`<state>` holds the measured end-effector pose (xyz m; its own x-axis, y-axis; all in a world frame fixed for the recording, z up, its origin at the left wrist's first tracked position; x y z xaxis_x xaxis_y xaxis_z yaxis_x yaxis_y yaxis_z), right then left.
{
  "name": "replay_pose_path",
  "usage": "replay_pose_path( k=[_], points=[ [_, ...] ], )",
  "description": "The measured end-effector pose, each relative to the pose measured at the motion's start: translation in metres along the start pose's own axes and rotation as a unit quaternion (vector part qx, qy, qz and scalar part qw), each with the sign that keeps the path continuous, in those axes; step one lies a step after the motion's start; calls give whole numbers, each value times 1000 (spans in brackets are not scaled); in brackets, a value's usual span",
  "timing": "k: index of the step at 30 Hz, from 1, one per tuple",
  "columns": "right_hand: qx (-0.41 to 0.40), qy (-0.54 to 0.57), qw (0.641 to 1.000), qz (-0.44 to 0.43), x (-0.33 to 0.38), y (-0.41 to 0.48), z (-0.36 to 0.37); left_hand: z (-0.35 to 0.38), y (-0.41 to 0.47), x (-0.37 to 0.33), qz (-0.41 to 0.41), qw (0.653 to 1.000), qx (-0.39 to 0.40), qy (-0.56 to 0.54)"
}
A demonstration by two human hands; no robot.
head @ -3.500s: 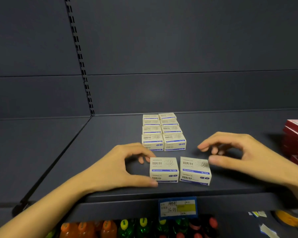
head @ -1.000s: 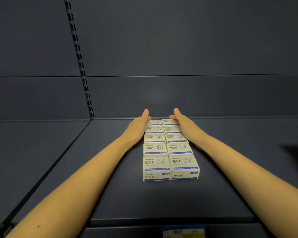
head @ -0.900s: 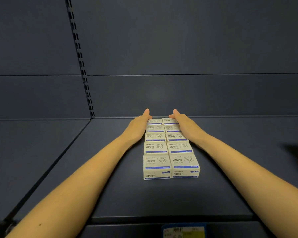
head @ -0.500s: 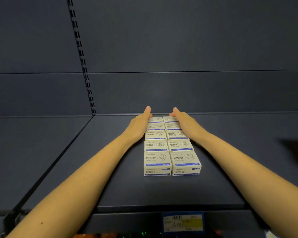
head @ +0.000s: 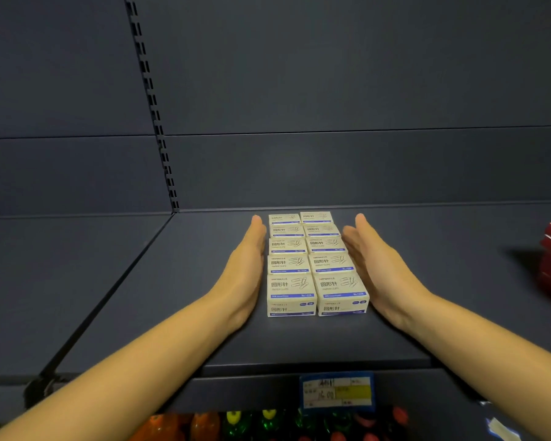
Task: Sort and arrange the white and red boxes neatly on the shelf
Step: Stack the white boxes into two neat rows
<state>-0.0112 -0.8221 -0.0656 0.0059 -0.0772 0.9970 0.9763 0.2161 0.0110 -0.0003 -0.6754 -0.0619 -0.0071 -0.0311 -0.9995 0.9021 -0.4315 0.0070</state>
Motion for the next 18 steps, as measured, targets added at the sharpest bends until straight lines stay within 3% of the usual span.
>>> replay_pose_path(
  k=[14, 16, 18],
  points=[
    [5, -39, 999, -16, 8, -9, 16, 19, -13, -14, 28, 999, 2, -19],
    [0, -79, 997, -24, 18, -15, 12, 12, -15, -28, 51, 994, -30, 94],
    [-41, -190, 980, -53, 34, -24, -6, 10, -22, -60, 145, 950, -65, 270]
  ],
)
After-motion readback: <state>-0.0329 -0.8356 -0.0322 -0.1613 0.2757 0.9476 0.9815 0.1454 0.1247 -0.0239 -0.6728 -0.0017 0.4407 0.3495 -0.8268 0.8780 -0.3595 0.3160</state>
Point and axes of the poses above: each hand's wrist, its own y-axis towards the middle knuckle, its own z-axis out of the palm, x = y × z, the point moved 9 cm from there along y, towards the middle knuckle, and after that the axes turned 10 degrees about x, right-handed, at the moved point
